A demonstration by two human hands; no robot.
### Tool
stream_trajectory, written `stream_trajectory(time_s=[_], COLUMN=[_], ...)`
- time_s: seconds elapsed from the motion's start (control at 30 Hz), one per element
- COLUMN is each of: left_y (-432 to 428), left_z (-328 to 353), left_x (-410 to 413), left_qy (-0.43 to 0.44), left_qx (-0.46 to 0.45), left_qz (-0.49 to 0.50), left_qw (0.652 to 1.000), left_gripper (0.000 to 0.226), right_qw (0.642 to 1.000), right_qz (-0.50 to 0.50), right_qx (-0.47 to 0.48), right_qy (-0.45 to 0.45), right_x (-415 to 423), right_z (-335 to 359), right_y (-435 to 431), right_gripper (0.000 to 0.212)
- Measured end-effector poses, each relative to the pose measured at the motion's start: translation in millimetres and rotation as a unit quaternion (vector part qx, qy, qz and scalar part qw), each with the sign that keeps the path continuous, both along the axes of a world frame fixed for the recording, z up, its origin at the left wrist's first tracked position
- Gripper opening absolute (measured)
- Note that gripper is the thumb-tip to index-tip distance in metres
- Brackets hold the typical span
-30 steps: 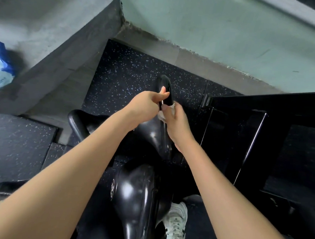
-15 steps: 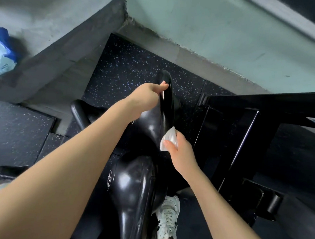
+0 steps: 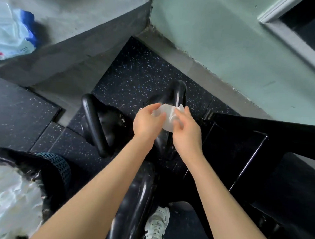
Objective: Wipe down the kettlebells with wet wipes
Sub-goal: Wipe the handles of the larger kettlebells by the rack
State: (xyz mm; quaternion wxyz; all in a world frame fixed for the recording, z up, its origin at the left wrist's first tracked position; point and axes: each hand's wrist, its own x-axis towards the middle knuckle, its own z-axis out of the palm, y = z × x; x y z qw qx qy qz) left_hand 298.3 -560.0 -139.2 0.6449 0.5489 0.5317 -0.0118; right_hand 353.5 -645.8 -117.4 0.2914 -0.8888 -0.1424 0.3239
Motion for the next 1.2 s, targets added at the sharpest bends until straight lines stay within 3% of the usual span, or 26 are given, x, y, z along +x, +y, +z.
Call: stream_trajectory(time_s=[0.03,0.1,0.17,0.23,0.33,0.47,0.57,0.67,0.73,0.97,1.1,1.2], left_y=[-4,-11,-17,-24,-32,-33,-37,-43,-40,-17,-31,-42], left_z=[1,6,6,3,-5,-17,-30,-37,-39,-38,-51,-60], left_x=[0,-2,-2,-2,-1,10,22,40,54,82,51,35], left_qy=[0.054,0.046,-0.011,-0.03,-0.102,-0.151,-0.171,-0.118,-0.056,-0.036,-0.089,-0.111], left_qx=[0.099,0.21,0.157,0.047,-0.086,-0.132,-0.142,-0.075,-0.018,-0.022,-0.032,-0.029], left_qz=[0.018,0.076,0.096,0.049,-0.011,0.032,0.041,0.013,-0.018,-0.012,-0.051,-0.093], left_qw=[0.993,0.974,0.983,0.997,0.991,0.979,0.974,0.99,0.998,0.999,0.994,0.989], left_gripper=[0.04,0.032,0.018,0.025,0.038,0.033,0.032,0.044,0.055,0.06,0.083,0.081], right_qw=[0.999,0.982,0.958,0.957,0.973,0.986,0.993,0.928,0.902,0.949,0.955,0.941], right_qz=[0.004,0.041,0.071,0.071,0.09,0.086,-0.101,-0.321,-0.358,-0.255,-0.231,-0.285], right_qx=[-0.024,-0.096,-0.145,-0.138,-0.084,-0.036,0.042,0.119,0.124,0.083,0.074,0.048], right_qy=[-0.043,-0.157,-0.237,-0.245,-0.195,-0.138,-0.048,0.147,0.208,0.165,0.172,0.178], right_x=[2,6,11,15,14,14,20,28,33,35,25,21], right_z=[0,1,2,-1,-6,-6,-9,-11,-11,-1,-1,-5], right_y=[-3,-5,-2,1,-6,-24,-20,-5,0,-8,-13,-16], right_gripper=[0.041,0.039,0.031,0.021,0.017,0.023,0.021,0.034,0.03,0.026,0.028,0.015])
